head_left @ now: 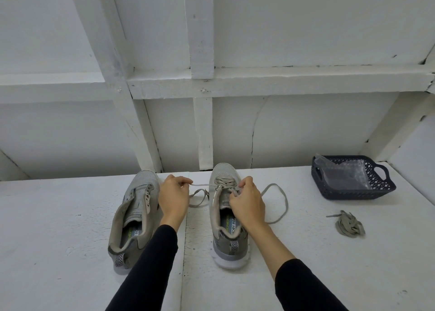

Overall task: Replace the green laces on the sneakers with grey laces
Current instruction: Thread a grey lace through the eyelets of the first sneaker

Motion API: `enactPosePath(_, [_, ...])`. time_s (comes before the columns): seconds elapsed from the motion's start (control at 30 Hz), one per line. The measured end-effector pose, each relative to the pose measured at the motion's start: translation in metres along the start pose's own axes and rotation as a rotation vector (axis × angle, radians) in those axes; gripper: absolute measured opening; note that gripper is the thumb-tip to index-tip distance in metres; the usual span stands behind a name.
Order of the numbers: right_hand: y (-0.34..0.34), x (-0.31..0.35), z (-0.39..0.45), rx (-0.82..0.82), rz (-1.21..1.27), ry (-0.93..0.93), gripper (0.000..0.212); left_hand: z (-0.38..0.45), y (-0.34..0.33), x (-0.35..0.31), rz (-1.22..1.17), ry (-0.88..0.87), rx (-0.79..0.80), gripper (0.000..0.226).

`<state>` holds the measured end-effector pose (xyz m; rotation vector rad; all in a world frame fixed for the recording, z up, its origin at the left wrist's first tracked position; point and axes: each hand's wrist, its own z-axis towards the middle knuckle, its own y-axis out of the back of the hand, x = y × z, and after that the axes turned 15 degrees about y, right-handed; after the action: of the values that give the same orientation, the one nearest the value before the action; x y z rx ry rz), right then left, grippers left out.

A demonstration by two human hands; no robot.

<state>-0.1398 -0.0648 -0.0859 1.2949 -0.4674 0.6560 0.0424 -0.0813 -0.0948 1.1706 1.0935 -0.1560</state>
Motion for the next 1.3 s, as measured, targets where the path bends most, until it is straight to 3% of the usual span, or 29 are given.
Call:
enactPosePath(0.13, [0.001,0.0,0.0,0.018,0.0,0.003,0.018,0.007,0.002,-0.001,0.045,-0.105,0.287,0.046])
enactPosePath(0.23, [-0.002,0.002,0.001,0.032,-0.007,0.013,0.017,0.001,0.005,0.0,-0.017,-0.056,0.232,0.053])
enactPosePath(0.37, [-0.004,0.002,0.001,0.035,-0.017,0.016,0.018,-0.015,-0.002,0.015,0.267,0.006,0.176,0.032])
enactPosePath(0.5, [-0.004,0.002,0.003,0.028,-0.022,0.023,0.016,-0.027,-0.009,0.023,0.539,-0.037,0.131,0.027])
enactPosePath(0.73, [-0.004,-0.001,0.002,0.02,-0.021,0.02,0.016,-0.015,-0.016,0.03,0.618,-0.135,0.062,0.019])
enactPosePath(0.8, [-0.003,-0.001,0.003,0.02,-0.023,0.017,0.015,-0.011,-0.017,0.027,0.393,-0.088,0.103,0.011])
enactPosePath(0.9, [-0.003,0.0,0.003,0.019,-0.02,0.012,0.014,-0.012,-0.006,0.001,-0.297,0.16,0.308,0.008])
enactPosePath(0.97, [-0.003,0.0,0.002,0.018,-0.01,0.01,0.014,-0.01,0.005,-0.016,-0.533,0.179,0.398,0.009])
enactPosePath(1.1, [-0.001,-0.003,0.002,0.037,0.027,0.019,0.014,-0.003,0.025,-0.039,-0.745,0.165,0.692,0.024])
enactPosePath(1.23, [0.0,-0.005,-0.002,0.066,0.093,0.062,0.016,0.001,0.033,-0.046,-0.641,0.064,0.506,0.013])
enactPosePath(1.3, [0.002,-0.006,-0.004,0.038,0.109,0.084,0.02,0.003,0.034,-0.047,-0.696,0.034,0.437,0.009])
